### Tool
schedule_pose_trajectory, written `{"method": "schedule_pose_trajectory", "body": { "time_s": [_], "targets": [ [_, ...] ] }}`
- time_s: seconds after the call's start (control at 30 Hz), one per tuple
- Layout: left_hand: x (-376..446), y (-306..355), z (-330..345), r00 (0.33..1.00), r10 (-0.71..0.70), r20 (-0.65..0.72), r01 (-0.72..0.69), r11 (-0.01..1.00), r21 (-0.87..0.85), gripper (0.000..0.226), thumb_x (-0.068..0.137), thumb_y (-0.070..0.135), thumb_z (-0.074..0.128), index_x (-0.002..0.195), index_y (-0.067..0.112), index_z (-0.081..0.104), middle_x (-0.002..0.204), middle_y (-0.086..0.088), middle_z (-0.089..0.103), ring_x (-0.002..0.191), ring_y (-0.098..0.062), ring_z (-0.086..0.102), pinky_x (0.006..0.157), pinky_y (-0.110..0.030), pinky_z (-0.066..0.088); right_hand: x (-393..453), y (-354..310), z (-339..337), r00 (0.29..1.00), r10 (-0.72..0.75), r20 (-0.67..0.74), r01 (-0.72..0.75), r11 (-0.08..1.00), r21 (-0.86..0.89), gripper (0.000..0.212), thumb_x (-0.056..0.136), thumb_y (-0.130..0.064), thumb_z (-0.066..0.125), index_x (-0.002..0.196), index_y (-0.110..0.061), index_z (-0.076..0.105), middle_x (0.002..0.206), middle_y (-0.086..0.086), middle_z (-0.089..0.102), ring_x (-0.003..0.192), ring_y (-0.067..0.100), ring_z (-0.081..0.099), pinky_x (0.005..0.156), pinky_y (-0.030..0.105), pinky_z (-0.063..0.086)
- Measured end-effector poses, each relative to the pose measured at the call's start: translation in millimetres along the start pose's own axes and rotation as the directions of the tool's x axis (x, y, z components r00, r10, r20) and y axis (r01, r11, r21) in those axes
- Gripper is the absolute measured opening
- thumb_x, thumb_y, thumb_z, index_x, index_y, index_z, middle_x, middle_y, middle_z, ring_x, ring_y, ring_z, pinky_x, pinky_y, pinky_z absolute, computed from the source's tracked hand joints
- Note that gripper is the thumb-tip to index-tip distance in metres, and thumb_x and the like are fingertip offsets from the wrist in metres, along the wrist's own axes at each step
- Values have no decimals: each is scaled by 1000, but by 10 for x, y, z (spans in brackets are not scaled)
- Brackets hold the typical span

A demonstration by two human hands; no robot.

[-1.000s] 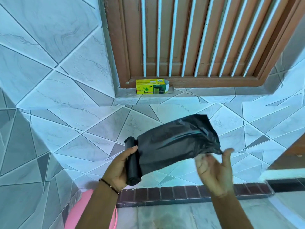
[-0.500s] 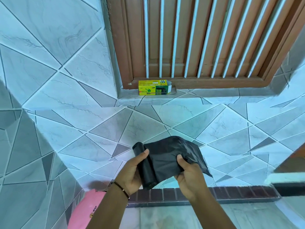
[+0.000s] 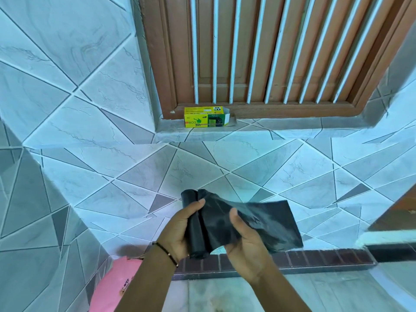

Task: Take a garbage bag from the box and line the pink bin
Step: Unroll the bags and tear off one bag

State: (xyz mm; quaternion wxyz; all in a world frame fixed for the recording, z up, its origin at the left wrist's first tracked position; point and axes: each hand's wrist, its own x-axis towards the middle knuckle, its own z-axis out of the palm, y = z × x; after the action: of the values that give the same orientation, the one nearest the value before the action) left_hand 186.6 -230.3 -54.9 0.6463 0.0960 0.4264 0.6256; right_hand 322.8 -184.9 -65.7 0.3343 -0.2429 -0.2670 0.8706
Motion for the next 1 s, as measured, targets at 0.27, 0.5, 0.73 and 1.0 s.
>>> {"method": "schedule_pose_trajectory", "body": {
  "time_s": [0.27,0.5,0.73,1.0],
  "targets": [
    [-6,1,-98,997,48,-58,-51,998,-48,32,87,27,53,74,10,76,76,-10,76,64,-23,72,59,-31,58,96,-233,-103,970,22,-242,12,990,140,21,92,-14,51,100,1,64,85,10,75,72,17,72,69,30,59],
    [-42,54,6,991,124,-50,-128,986,-104,28,86,31,55,80,11,73,74,-11,75,62,-24,71,58,-33,59,39,-251,-95,999,-9,-51,19,979,201,58,62,-40,80,106,-5,65,108,16,69,96,29,68,85,42,55],
    [-59,-13,74,996,75,-44,-78,995,-67,35,78,36,60,87,5,71,85,-18,73,71,-29,71,70,-36,57,34,58,68,966,-57,-254,40,997,-72,24,86,-12,60,105,1,66,94,6,76,85,14,71,77,25,57],
    [-61,-23,-45,989,95,-116,-110,985,-132,29,88,33,53,82,13,74,84,-11,75,71,-24,72,69,-33,56,34,-388,-27,956,-70,-283,99,991,87,16,92,-11,52,92,-2,64,81,9,74,68,18,71,64,31,60]
  ]
}}
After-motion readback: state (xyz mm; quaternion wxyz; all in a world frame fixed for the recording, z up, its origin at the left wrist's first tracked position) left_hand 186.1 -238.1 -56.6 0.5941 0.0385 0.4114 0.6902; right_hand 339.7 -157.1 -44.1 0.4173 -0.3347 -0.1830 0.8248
